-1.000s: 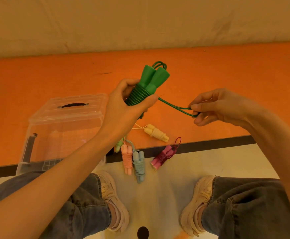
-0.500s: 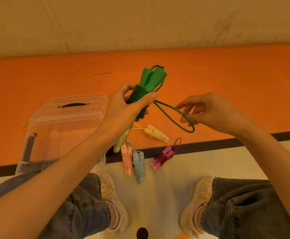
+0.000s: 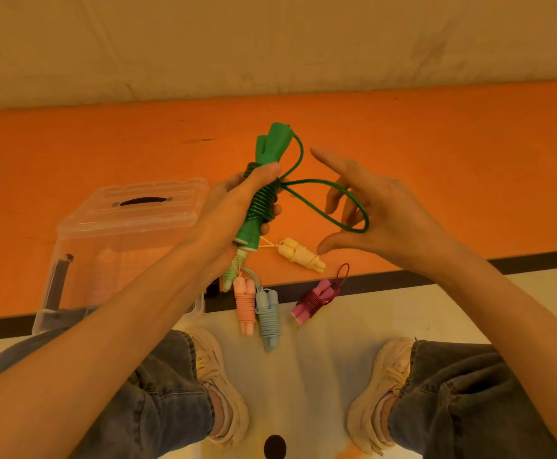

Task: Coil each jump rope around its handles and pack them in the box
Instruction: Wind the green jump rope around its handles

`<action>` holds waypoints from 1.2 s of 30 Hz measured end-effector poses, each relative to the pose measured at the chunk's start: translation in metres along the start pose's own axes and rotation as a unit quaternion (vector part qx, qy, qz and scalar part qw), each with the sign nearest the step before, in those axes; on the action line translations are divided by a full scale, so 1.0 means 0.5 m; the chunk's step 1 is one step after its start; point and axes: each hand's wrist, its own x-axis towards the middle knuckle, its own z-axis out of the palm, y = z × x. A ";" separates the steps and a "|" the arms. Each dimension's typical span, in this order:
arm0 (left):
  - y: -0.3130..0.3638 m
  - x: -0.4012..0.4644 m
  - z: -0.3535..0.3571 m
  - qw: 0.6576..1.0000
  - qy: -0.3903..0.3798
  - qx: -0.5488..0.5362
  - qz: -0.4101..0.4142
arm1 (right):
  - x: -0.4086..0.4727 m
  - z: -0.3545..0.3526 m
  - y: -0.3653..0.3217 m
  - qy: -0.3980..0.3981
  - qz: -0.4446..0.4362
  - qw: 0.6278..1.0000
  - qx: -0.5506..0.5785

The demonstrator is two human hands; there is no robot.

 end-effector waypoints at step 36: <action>-0.020 -0.020 0.012 0.787 0.047 0.508 0.348 | 0.003 0.017 -0.049 0.088 0.000 0.962 0.258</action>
